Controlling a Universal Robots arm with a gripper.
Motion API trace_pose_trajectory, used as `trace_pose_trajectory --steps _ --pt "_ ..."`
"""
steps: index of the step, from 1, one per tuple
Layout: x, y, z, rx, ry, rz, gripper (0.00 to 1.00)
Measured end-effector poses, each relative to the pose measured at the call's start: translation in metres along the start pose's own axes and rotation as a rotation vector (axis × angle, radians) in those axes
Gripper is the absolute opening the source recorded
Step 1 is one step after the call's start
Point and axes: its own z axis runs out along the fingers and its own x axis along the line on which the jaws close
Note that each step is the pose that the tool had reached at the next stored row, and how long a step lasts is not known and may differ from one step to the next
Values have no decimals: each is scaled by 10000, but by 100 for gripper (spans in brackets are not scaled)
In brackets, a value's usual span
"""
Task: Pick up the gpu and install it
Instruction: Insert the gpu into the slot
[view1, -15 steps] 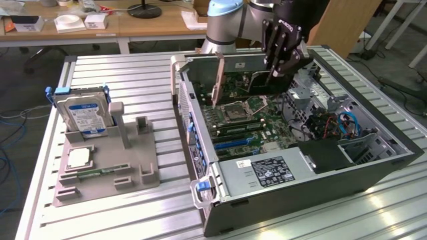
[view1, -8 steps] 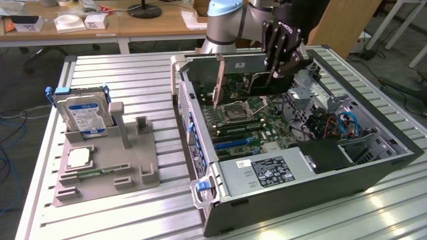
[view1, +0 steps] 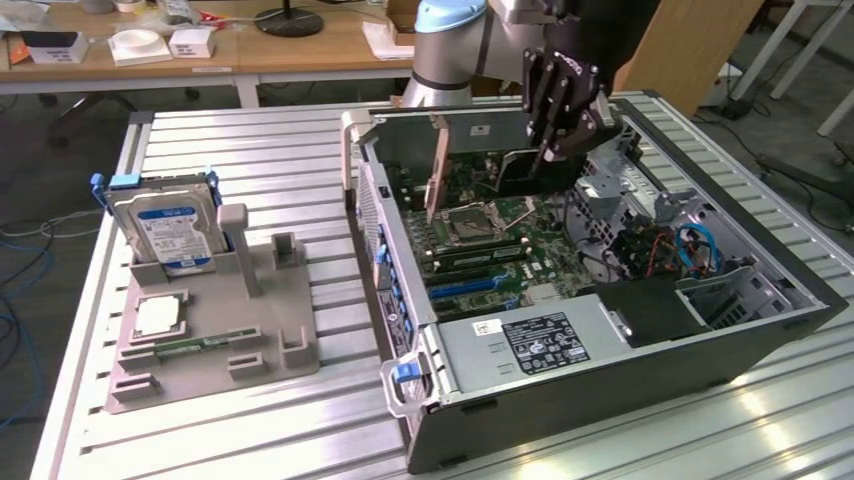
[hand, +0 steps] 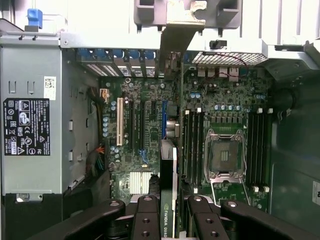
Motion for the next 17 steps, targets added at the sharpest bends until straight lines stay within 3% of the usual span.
trace_pose_trajectory --steps 7,17 --pt "-7 -2 76 -3 2 -193 26" --pt "-8 -2 90 -5 2 -277 26"
